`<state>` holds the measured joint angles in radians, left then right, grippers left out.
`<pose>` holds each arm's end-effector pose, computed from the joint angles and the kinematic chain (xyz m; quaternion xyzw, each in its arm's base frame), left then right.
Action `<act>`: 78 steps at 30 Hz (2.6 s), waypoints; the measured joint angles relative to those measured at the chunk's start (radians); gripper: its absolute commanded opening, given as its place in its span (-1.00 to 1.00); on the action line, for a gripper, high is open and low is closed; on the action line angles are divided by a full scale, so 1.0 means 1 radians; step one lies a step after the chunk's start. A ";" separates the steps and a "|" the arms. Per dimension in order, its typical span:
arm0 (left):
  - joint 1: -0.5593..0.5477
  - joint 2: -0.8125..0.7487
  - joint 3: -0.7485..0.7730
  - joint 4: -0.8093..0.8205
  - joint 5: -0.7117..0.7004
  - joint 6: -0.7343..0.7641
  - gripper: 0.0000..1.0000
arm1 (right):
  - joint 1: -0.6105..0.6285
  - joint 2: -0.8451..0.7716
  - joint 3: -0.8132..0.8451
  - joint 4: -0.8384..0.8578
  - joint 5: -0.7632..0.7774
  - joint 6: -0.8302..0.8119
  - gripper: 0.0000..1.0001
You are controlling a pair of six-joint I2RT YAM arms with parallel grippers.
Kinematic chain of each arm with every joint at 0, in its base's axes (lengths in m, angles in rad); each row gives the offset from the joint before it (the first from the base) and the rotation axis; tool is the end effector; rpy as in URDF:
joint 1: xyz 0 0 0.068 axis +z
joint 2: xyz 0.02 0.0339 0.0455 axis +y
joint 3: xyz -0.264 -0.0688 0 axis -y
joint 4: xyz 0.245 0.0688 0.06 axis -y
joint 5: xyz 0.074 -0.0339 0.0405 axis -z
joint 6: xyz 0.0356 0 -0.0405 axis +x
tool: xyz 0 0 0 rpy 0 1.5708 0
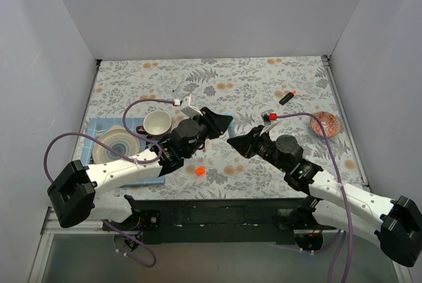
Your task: Insert the pens into the pen caps
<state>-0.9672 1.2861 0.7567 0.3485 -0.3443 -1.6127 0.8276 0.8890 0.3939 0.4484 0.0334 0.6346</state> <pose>0.1764 -0.2347 0.2756 -0.3440 0.6829 -0.5697 0.3013 0.1411 0.1517 0.2498 -0.0582 0.7211 0.4519 0.5220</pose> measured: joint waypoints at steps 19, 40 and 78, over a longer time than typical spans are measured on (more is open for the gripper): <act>-0.119 -0.154 0.037 -0.017 0.324 0.164 0.59 | -0.017 -0.276 0.003 0.051 -0.173 -0.162 -0.97; -0.128 -0.280 0.170 -0.143 0.514 0.365 0.57 | -0.017 -0.490 -0.082 0.063 -0.455 0.052 -0.97; -0.077 -0.234 0.123 0.320 0.615 0.274 -1.00 | -0.006 -0.224 0.282 -0.008 -0.602 -0.060 -0.97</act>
<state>-1.0443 1.0523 0.8795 0.6689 0.2703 -1.3388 0.8215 0.6647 0.6758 0.4400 -0.5690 0.5743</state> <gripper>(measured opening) 0.214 0.190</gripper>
